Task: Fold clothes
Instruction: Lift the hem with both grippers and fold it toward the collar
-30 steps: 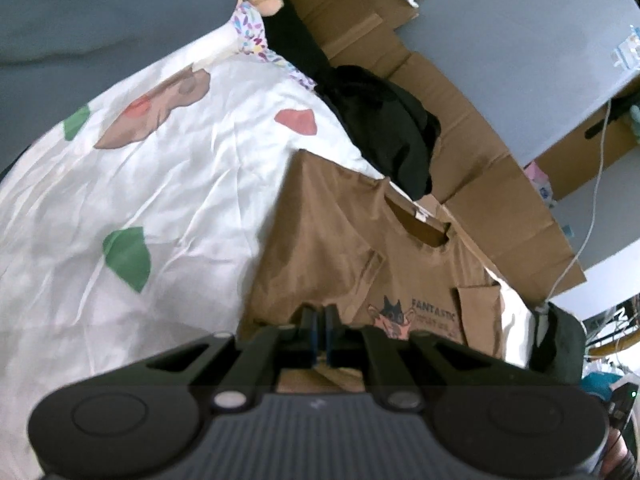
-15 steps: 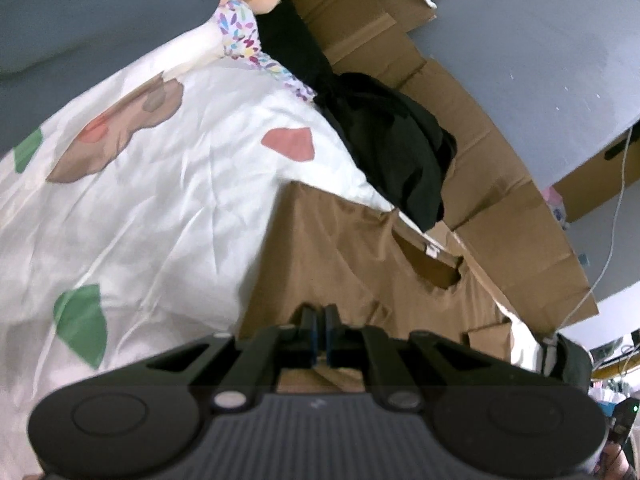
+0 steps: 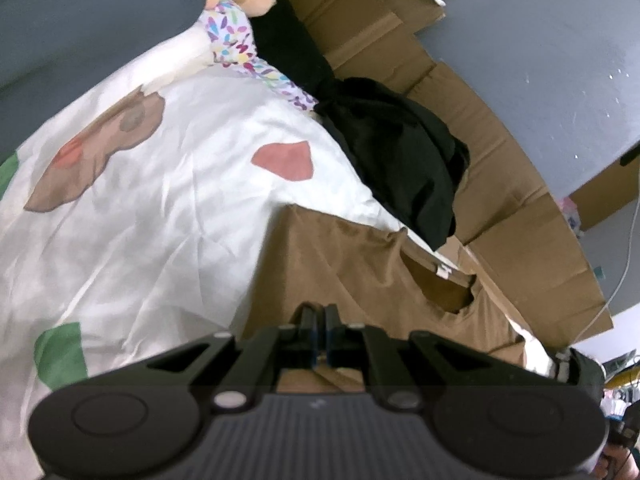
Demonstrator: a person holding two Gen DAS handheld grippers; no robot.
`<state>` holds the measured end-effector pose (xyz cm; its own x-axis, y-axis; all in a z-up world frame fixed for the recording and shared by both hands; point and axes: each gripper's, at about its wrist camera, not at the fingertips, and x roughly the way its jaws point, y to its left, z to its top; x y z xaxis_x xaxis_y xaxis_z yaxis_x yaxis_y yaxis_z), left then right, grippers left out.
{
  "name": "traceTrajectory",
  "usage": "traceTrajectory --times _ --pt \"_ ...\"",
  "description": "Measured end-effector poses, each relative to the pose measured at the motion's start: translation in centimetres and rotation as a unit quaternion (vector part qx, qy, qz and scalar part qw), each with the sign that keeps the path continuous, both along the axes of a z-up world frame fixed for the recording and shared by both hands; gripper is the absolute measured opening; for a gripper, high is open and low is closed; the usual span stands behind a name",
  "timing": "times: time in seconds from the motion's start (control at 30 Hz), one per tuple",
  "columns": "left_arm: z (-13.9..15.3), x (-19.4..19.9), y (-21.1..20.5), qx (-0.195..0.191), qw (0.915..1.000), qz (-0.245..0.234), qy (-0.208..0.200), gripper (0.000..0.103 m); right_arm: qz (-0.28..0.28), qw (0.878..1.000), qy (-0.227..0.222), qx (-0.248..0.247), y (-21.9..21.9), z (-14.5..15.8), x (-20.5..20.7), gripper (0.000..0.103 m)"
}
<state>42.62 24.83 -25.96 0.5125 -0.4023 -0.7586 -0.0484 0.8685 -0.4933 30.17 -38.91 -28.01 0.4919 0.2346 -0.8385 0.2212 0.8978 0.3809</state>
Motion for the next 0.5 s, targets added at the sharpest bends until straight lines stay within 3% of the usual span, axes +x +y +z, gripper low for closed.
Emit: traceTrajectory --times 0.5 --pt "-3.4 5.5 -0.6 -0.008 0.9999 -0.002 0.012 0.004 0.01 1.0 0.016 -0.002 -0.8 -3.3 5.3 0.004"
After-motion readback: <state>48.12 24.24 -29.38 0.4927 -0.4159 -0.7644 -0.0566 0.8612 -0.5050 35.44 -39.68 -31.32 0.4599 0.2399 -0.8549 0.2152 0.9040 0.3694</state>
